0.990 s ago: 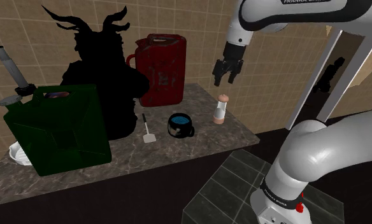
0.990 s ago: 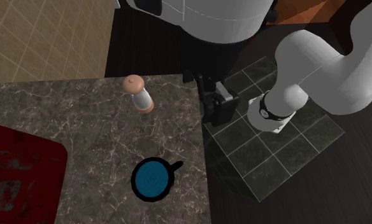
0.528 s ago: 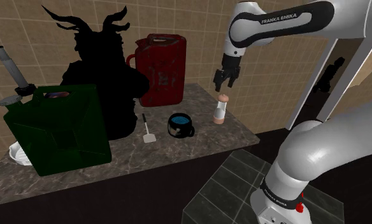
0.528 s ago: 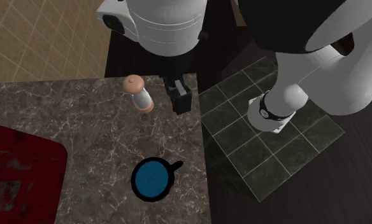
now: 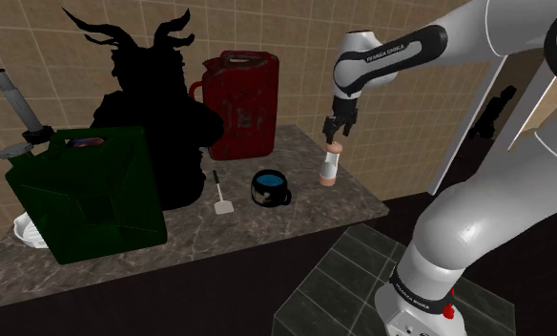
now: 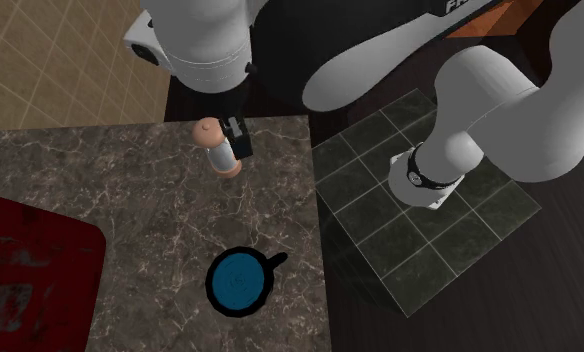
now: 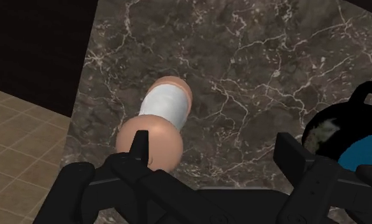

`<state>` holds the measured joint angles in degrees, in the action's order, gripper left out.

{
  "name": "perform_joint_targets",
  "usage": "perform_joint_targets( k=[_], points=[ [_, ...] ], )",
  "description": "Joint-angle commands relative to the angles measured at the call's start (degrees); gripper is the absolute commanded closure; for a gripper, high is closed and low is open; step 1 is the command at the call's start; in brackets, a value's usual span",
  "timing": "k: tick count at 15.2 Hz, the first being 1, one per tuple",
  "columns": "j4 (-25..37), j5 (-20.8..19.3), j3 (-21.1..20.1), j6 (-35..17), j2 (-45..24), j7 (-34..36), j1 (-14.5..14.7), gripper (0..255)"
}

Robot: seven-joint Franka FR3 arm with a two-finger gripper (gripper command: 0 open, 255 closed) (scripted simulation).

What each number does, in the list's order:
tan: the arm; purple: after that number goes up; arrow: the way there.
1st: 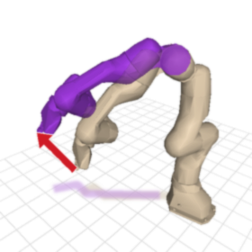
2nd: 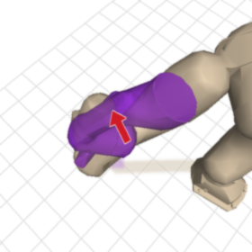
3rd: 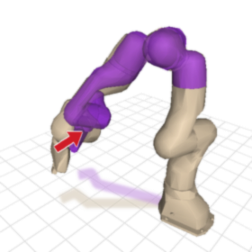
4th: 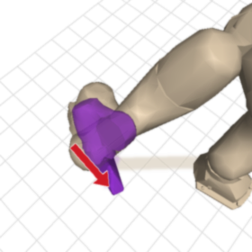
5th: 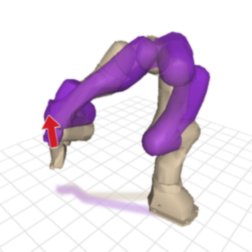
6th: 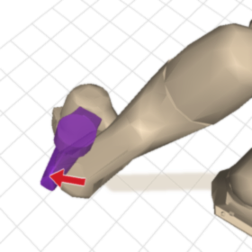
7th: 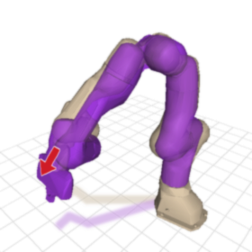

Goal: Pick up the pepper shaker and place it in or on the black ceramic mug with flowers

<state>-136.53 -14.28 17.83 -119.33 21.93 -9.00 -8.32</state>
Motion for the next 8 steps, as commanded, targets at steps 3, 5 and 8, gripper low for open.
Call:
perform_joint_targets(
  k=[3,5,8],
  points=[
    [2.75,-1.72,2.66,-5.26,-7.49,-2.68,-1.12,0],
    [3.07,-1.96,3.32,-7.10,-9.51,-3.29,-1.43,0],
    [2.01,-1.90,3.77,-9.56,-10.88,-3.43,-1.57,0]
  ],
)
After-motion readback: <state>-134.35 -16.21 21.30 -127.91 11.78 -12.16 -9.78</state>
